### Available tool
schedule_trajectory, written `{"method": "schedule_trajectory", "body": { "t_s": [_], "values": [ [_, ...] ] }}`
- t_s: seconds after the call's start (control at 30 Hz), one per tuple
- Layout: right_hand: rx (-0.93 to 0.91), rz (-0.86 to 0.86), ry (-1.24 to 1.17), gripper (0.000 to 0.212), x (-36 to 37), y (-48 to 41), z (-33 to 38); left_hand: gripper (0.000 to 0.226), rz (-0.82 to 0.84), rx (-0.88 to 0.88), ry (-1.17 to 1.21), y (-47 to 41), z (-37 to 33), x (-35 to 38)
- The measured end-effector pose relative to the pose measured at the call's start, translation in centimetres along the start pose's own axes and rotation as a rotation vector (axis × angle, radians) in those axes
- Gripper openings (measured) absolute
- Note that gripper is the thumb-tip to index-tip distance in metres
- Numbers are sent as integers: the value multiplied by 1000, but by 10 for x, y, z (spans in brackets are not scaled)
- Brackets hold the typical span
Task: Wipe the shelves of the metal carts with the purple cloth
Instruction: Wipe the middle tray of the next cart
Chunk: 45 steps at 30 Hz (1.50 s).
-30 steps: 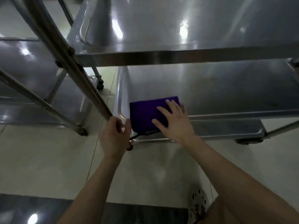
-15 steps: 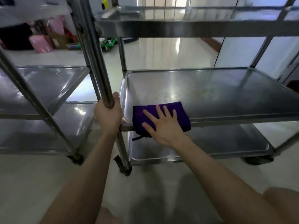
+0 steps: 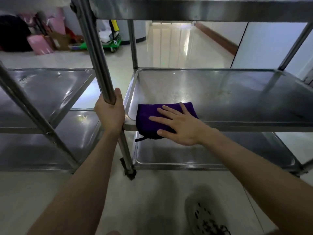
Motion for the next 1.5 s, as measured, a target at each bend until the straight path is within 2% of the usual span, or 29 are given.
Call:
{"method": "schedule_trajectory", "body": {
  "t_s": [0.07,0.17,0.23,0.37,0.43,0.5,0.6,0.7,0.77,0.87,0.97,1.03,1.1,1.17,1.23,1.37,1.43,1.5],
  "values": [
    [-42,43,0,65,-1,-11,-10,39,-10,2,9,-4,1,3],
    [-67,100,-63,77,7,-46,-20,39,-3,13,-4,-9,9,6],
    [-43,104,-115,76,10,-78,-41,47,-5,21,-21,-13,14,5],
    [194,77,-81,70,-7,-149,-114,53,-59,24,-38,-14,15,3],
    [262,107,-70,64,-10,-171,-120,52,-62,19,-30,-14,14,2],
    [199,128,-69,58,-4,-170,-98,55,-52,18,-27,-14,11,1],
    [-49,134,-55,51,16,-131,-51,54,-30,37,-19,-11,6,-1],
    [-203,137,-109,54,18,-106,-40,59,8,28,-4,-6,7,1],
    [-141,145,-90,60,8,-130,-68,59,14,33,-14,-4,8,4],
    [116,160,-38,61,-12,-186,-116,59,19,27,-6,-3,7,9],
    [199,138,-38,60,-15,-214,-111,59,7,17,0,-7,9,10],
    [117,133,-65,60,-5,-194,-82,55,11,9,5,-8,10,10],
    [-70,123,-81,59,13,-151,-51,55,17,-2,6,-9,11,10],
    [-185,121,-116,54,19,-105,-50,54,9,-17,-11,-10,13,10],
    [-57,135,-119,53,9,-79,-105,50,-7,-40,-26,-10,15,10],
    [453,142,-5,63,-6,-50,-230,48,-15,-62,-16,-11,22,11],
    [577,78,-79,65,-9,-64,-231,48,-26,-58,-20,-12,25,14],
    [543,47,-122,74,-7,-104,-184,49,-36,-59,-25,-13,30,16]
  ]
}}
Point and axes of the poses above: each hand's wrist, its own y-axis away from the middle knuckle, its own x-axis out of the palm, z = x × y, the point moved 9 cm from there along -y, towards the middle knuckle, and after that the axes turned 5 degrees about -x, right-handed, at the moved point
